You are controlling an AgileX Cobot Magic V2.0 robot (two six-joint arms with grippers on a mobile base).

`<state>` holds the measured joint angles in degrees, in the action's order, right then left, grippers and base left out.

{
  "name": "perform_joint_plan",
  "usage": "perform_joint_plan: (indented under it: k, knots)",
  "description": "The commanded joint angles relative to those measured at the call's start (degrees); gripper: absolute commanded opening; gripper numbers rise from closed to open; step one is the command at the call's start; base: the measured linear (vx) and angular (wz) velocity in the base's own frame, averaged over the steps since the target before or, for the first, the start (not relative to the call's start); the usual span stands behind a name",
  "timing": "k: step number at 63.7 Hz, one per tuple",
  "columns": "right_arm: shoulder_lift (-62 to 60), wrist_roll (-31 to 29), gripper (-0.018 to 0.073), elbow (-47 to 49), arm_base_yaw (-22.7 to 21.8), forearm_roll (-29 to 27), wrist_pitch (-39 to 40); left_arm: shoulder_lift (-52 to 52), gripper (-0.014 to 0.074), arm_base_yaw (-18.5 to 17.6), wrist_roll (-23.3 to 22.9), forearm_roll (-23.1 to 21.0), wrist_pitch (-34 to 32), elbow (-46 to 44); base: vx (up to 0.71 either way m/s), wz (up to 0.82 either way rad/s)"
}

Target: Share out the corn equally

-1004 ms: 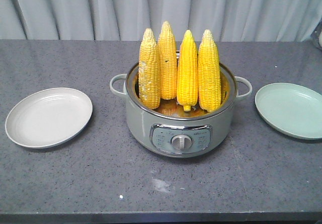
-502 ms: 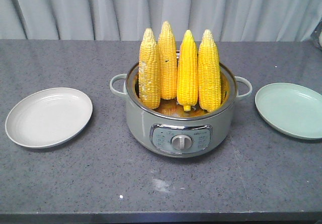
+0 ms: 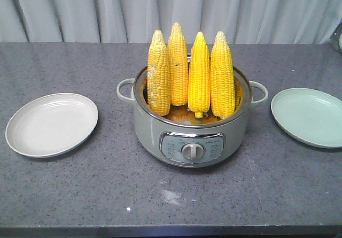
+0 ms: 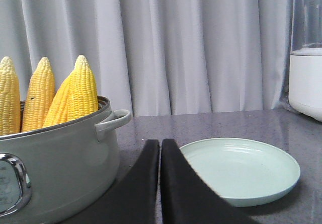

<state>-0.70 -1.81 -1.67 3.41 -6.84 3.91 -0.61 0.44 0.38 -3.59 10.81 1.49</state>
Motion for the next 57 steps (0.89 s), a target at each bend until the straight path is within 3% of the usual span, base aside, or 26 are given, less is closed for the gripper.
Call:
perform_joint_plan:
  k: [1, 20, 26, 32, 41, 57]
  knots:
    - [-0.2, -0.6, -0.0003, -0.4, -0.3, 0.5, 3.9, -1.0, -0.0006, -0.2, -0.4, -0.1, -4.4, 0.9, 0.00, 0.00]
    - [-0.2, -0.6, -0.0003, -0.4, -0.3, 0.5, 4.4, -1.0, -0.0006, -0.2, -1.2, -0.9, -5.7, 0.9, 0.00, 0.00]
    - [-0.2, 3.4, -0.0003, -0.4, -0.3, -2.5, 4.2, -1.0, -0.0006, -0.2, -4.7, -6.6, -5.8, 0.9, 0.00, 0.00]
    - [-0.2, 12.1, -0.0003, -0.4, -0.3, -8.7, 4.2, -1.0, -0.0006, -0.2, -7.6, -13.6, -5.8, 0.9, 0.00, 0.00]
    - [-0.2, 21.7, -0.0003, -0.4, -0.3, -18.7, 4.2, -1.0, -0.0006, -0.2, -8.5, -22.2, -5.7, 0.7, 0.00, 0.00]
    - [-0.2, 23.4, -0.0003, -0.4, -0.3, -30.5, 4.2, -1.0, -0.0006, -0.2, -9.4, -34.6, -6.7, 0.4, 0.00, 0.00]
